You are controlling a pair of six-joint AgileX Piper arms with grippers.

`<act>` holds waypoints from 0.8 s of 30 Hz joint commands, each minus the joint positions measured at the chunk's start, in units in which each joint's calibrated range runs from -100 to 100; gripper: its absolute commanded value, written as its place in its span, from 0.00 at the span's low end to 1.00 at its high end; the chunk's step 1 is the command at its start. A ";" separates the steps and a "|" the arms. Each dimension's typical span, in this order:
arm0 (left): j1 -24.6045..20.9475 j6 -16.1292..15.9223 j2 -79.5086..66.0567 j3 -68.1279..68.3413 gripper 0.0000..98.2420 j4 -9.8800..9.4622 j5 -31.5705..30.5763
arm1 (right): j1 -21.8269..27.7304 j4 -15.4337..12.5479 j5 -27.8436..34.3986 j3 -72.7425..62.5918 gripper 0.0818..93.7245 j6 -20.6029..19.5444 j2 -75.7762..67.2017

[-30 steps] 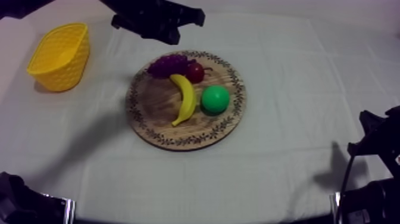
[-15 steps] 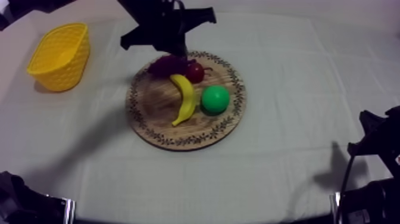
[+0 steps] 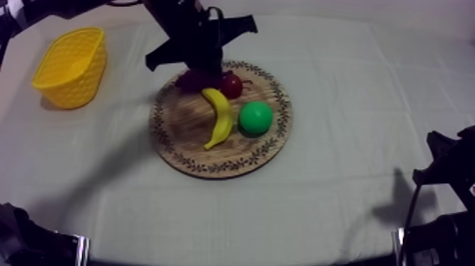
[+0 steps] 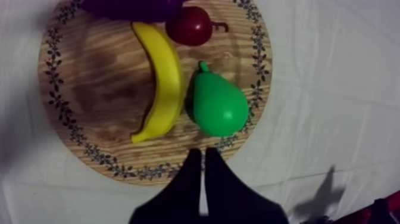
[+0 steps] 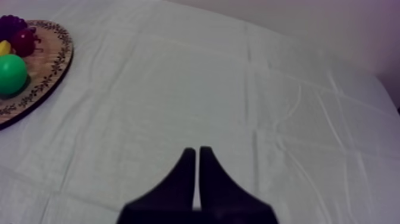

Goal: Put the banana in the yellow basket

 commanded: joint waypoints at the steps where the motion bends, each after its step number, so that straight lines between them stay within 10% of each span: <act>1: 0.01 0.37 -0.07 0.21 0.00 -0.18 -0.07 | 0.00 0.01 -0.04 0.04 0.00 0.01 0.03; 24: 0.02 1.09 -4.85 1.53 0.00 -1.16 -0.14 | 0.00 0.01 -0.04 0.04 0.00 0.01 0.03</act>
